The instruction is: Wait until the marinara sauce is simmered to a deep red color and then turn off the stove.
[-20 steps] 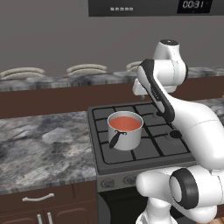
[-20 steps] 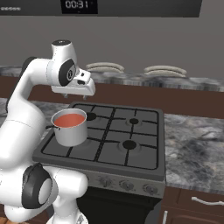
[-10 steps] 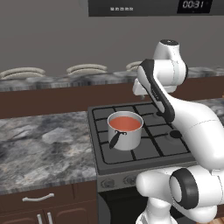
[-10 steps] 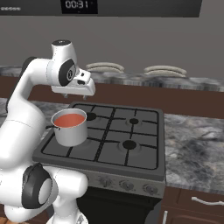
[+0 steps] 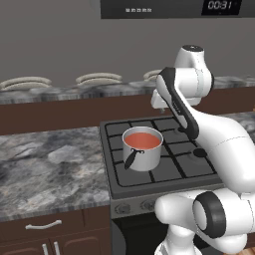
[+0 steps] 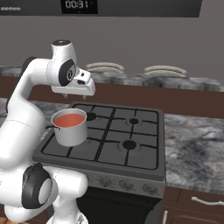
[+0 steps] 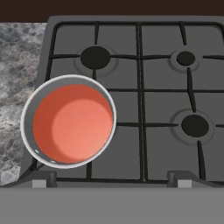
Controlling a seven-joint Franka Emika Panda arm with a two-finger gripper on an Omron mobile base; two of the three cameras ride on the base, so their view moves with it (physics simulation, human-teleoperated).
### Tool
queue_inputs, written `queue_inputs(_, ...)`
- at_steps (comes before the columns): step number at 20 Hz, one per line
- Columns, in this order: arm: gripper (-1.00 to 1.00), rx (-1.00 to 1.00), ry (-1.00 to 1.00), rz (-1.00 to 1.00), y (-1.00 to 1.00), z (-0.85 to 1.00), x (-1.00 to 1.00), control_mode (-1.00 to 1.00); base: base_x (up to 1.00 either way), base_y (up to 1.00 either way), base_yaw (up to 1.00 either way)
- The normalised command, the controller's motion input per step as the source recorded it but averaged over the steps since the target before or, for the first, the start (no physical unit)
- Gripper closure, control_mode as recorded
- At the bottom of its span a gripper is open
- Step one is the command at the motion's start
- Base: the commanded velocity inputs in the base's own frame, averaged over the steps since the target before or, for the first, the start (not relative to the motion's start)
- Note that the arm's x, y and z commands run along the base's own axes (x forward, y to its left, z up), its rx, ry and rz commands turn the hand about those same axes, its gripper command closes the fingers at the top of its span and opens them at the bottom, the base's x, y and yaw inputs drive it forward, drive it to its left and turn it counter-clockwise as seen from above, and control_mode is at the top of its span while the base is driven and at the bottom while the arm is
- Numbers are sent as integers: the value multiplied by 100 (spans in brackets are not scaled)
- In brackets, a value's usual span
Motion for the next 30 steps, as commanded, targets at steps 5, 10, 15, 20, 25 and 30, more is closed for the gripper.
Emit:
queue_inputs(5, -100, 0, 0, 0, 0, 0, 0, -100, 0, 0, 0)
queue_inputs(10, -100, 0, 0, 0, 0, 0, 0, -100, 0, 0, 0)
queue_inputs(15, -100, 0, 0, 0, 0, 0, 0, -100, 0, 0, 0)
queue_inputs(20, -100, -1, 0, 1, 9, -6, -22, -100, 0, 0, 0)
queue_inputs(25, -100, -8, 0, 8, 41, -27, -49, -100, 0, 0, 0)
queue_inputs(30, -100, -11, 0, 13, 50, -31, -41, -100, 0, 0, 0)
